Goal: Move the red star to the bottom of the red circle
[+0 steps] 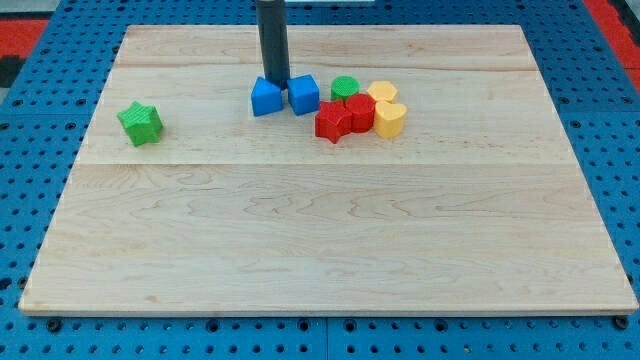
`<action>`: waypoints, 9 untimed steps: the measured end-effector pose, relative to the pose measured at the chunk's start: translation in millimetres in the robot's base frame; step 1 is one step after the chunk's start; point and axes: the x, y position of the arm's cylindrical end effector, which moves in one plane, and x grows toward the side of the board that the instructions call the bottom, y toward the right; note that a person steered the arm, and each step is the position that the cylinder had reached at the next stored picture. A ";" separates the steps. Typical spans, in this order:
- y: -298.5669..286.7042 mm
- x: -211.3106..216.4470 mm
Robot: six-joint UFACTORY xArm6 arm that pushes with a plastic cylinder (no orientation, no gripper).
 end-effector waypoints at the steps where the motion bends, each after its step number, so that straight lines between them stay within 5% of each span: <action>1: -3.0 -10.2; 2: -43.6 -10.2; 4: -61.1 57.2; 5: -34.2 89.6; 7: -5.0 51.7; 9: 60.8 92.3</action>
